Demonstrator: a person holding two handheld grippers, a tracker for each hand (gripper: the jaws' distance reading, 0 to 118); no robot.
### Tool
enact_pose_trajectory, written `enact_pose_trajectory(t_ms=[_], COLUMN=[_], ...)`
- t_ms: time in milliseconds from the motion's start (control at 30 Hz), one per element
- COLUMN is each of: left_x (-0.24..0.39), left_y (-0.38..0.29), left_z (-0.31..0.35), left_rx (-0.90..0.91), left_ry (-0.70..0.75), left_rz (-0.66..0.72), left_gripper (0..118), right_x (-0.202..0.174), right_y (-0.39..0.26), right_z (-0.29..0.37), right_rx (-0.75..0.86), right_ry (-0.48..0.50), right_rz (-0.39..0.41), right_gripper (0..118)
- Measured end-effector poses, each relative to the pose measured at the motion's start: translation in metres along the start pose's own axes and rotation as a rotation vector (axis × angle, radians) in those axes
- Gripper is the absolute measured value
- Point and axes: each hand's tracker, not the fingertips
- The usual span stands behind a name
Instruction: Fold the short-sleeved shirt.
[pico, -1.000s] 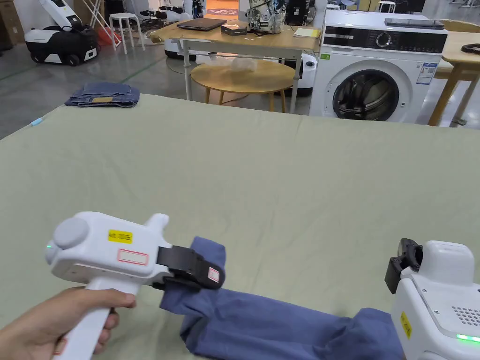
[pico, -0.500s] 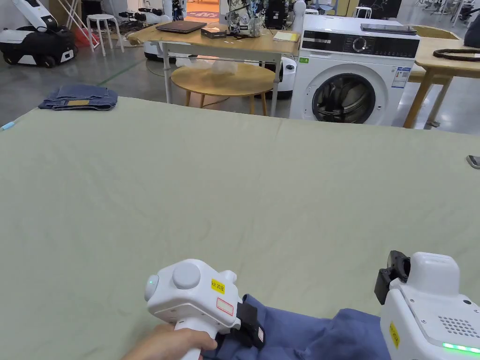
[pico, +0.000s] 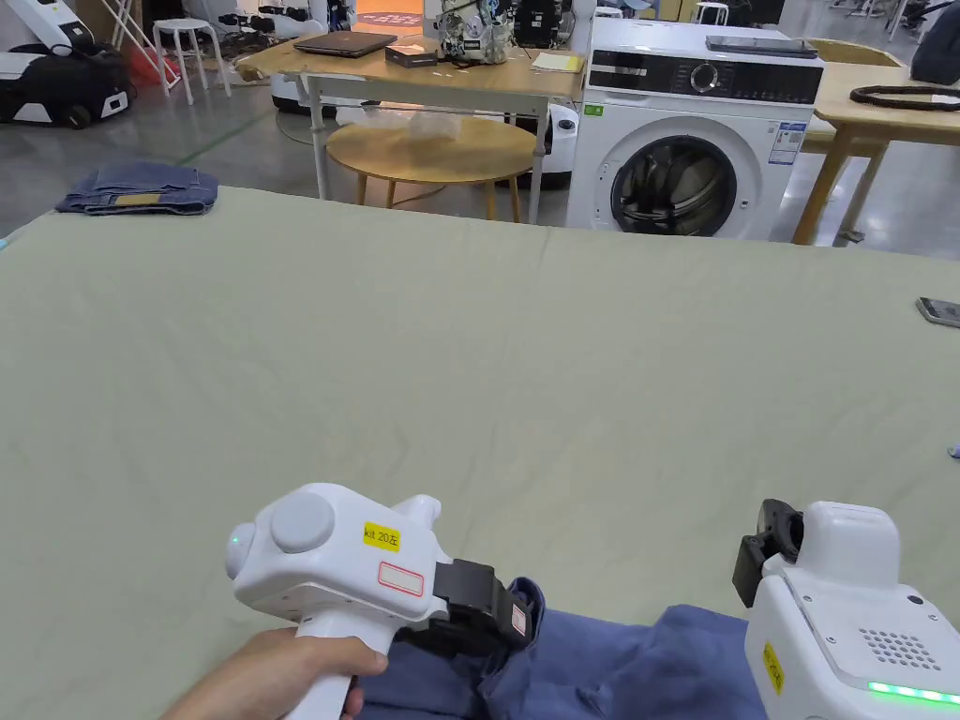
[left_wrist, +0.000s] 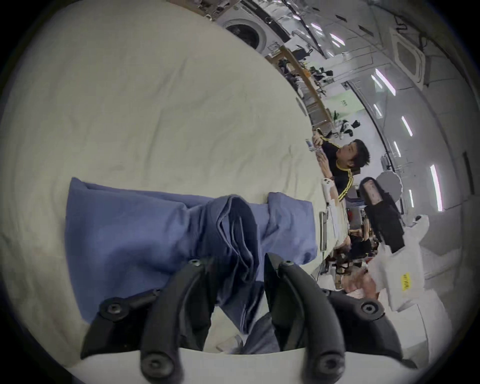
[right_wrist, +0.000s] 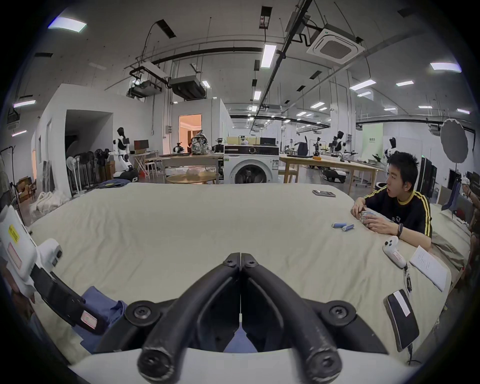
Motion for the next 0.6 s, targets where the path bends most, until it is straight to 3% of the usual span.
enact_pose_trajectory(t_ms=[67, 133, 233, 367, 500, 600], left_x=[-0.002, -0.008, -0.006, -0.028, -0.028, -0.023], left_y=[0.002, 0.003, -0.008, -0.01, -0.02, -0.026], left_z=[0.008, 0.016, 0.015, -0.018, -0.054, -0.071], left_rx=[0.057, 0.11, 0.158, 0.099, -0.029, -0.021], left_ry=[-0.029, -0.086, -0.116, 0.066, 0.006, -0.086], left_rz=[-0.002, 0.025, 0.051, 0.051, 0.064, 0.064], left_gripper=[14, 8, 7, 5, 5, 5], right_x=[0.001, 0.002, 0.004, 0.005, 0.006, 0.007], right_y=[0.0, -0.001, -0.001, -0.001, -0.003, -0.005], right_z=[0.001, 0.001, 0.002, 0.003, 0.002, 0.002], right_rx=[-0.001, -0.003, -0.005, -0.007, -0.013, -0.017], right_ry=[-0.001, -0.003, -0.005, -0.006, -0.006, -0.007], right_rz=[-0.001, -0.004, -0.01, -0.008, -0.002, -0.003], right_gripper=[0, 0, 0, 0, 0, 0])
